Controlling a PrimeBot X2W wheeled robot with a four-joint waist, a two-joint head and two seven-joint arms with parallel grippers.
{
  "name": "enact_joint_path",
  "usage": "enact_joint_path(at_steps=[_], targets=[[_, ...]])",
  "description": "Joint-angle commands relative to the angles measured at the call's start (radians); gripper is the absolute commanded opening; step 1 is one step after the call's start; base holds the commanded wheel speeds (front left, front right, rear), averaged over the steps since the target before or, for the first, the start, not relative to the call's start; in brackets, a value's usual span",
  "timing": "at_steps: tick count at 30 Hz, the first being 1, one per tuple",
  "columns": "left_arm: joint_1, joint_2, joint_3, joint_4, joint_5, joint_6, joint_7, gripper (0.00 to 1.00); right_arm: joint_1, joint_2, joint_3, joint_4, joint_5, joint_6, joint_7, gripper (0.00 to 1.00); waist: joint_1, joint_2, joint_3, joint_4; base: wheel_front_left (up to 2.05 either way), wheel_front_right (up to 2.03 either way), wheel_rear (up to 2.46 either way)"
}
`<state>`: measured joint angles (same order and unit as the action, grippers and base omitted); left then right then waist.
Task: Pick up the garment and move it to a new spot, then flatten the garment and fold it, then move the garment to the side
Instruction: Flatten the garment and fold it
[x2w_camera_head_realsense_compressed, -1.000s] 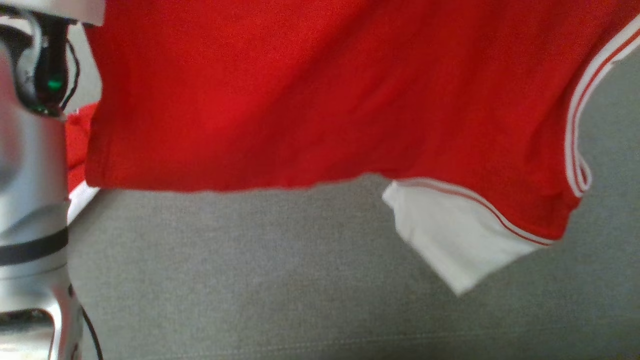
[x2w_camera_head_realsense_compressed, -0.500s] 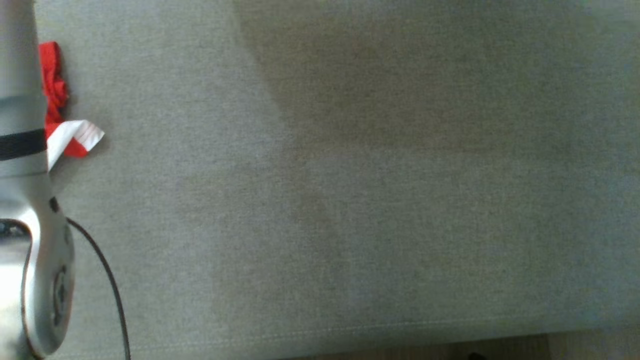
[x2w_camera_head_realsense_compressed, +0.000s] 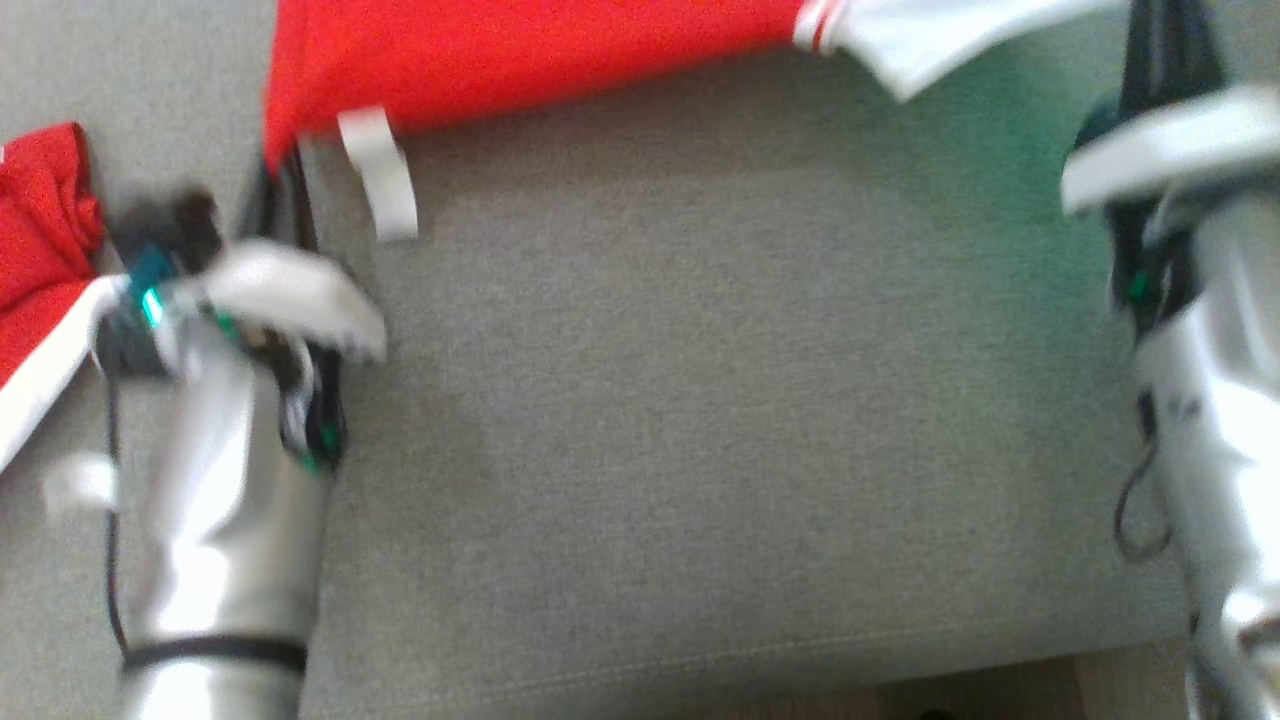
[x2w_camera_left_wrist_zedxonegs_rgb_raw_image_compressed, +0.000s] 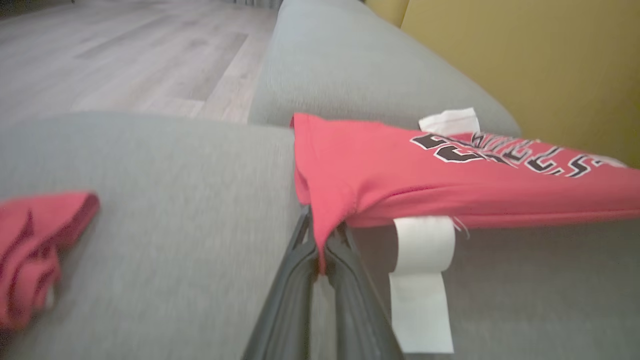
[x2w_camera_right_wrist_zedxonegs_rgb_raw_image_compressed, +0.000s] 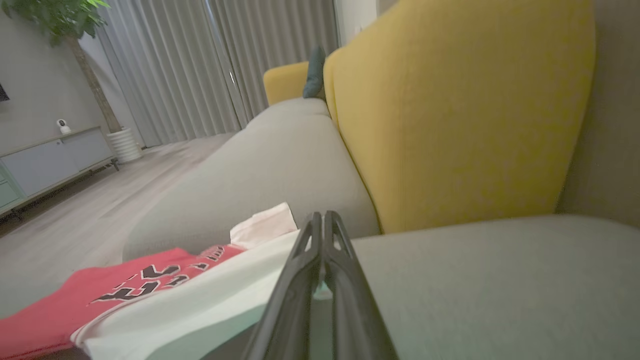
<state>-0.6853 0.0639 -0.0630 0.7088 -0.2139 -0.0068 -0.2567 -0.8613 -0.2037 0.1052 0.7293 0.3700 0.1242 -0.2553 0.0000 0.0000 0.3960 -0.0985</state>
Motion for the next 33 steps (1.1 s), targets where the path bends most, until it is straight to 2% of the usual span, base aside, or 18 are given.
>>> enact_joint_path(at_steps=[1,8,15,23,27,33], targets=[[0.025,0.026,0.039,-0.041,0.001,0.006,-0.005,0.0,0.039,-0.011,0.016,-0.053,0.029,0.007,-0.004,0.0,0.0,0.0,-0.028,-0.012,0.0,0.0,0.0],[0.275,-0.007,0.069,-0.085,0.001,0.023,-0.005,0.0,0.33,-0.041,0.085,-0.173,0.096,0.007,0.051,0.0,0.0,0.0,-0.124,-0.027,0.0,0.0,0.0],[0.467,-0.013,0.11,-0.145,-0.041,0.035,-0.005,0.0,0.576,-0.045,0.057,-0.293,0.111,0.007,0.132,0.0,0.0,0.0,-0.232,-0.028,0.0,0.0,0.0],[0.629,-0.013,0.055,-0.229,-0.098,0.048,-0.005,0.0,0.823,-0.043,0.003,-0.465,0.128,0.007,0.27,0.0,0.0,0.0,-0.308,-0.018,0.0,0.0,0.0],[0.662,-0.014,0.038,-0.321,-0.109,0.07,-0.005,0.0,0.869,-0.036,-0.038,-0.561,0.118,0.007,0.316,0.0,0.0,0.0,-0.306,-0.007,0.0,0.0,0.0],[0.607,-0.014,0.015,-0.387,-0.088,0.075,-0.005,0.0,0.806,-0.005,-0.082,-0.639,0.091,0.007,0.323,0.0,0.0,0.0,-0.268,0.012,0.0,0.0,0.0]])
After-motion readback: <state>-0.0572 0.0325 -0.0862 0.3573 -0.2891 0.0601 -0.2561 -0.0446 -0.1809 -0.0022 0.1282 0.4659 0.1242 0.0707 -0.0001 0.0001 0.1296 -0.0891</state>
